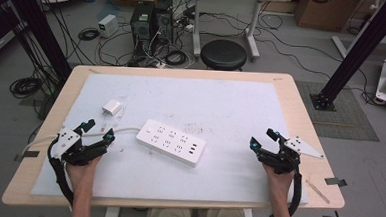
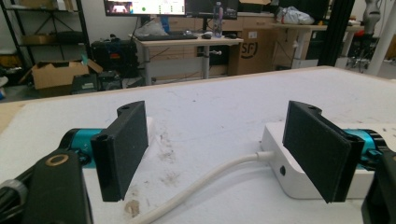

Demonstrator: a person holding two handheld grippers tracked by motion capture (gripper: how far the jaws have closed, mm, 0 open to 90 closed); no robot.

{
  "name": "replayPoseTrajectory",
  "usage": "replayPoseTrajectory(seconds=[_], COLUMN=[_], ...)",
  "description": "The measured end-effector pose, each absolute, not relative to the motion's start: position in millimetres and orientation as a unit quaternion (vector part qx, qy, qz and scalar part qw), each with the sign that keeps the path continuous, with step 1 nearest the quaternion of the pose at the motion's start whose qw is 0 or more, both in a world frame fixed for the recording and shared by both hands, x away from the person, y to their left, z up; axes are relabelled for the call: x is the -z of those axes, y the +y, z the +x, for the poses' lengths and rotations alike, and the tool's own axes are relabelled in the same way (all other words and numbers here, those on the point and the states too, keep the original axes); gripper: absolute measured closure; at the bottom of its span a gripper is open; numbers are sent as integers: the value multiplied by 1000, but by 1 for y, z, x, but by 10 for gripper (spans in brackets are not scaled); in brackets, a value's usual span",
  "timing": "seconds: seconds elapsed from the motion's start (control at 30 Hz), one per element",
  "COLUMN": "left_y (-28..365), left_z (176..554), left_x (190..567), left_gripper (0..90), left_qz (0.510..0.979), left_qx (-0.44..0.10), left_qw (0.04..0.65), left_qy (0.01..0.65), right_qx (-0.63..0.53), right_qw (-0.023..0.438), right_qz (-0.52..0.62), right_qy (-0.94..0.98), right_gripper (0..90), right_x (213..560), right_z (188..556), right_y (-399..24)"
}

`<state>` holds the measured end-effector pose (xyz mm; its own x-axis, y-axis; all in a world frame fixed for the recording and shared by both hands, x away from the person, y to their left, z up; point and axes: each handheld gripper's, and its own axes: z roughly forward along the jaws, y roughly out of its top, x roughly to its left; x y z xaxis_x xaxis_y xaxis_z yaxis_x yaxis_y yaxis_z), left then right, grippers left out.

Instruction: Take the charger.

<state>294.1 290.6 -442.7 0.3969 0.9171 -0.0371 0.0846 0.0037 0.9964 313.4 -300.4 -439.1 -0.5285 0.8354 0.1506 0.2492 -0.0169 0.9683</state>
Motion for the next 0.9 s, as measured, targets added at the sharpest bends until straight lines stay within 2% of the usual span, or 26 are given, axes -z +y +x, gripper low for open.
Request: replayPoseTrajectory(seconds=[0.23, 0.4, 0.57, 0.7, 0.9], left_y=[289, 291, 292, 290, 287], left_z=[294, 294, 301, 313, 328], left_x=[442, 422, 412, 402, 392], left_gripper=[223, 223, 223, 223, 223], left_qz=[624, 636, 658, 692, 711], left_qx=[-345, -351, -336, -316, -308], left_qw=[556, 550, 531, 501, 475], left_qy=[427, 412, 415, 413, 417], right_qx=[-584, -581, -580, -577, -574], right_qw=[245, 244, 245, 249, 252], right_qz=[416, 416, 417, 415, 418], right_qy=[653, 655, 655, 658, 657], right_gripper=[218, 218, 218, 218, 215], right_x=[439, 440, 440, 440, 440], right_z=[314, 314, 313, 314, 314], right_y=[-301, -300, -299, -299, -299])
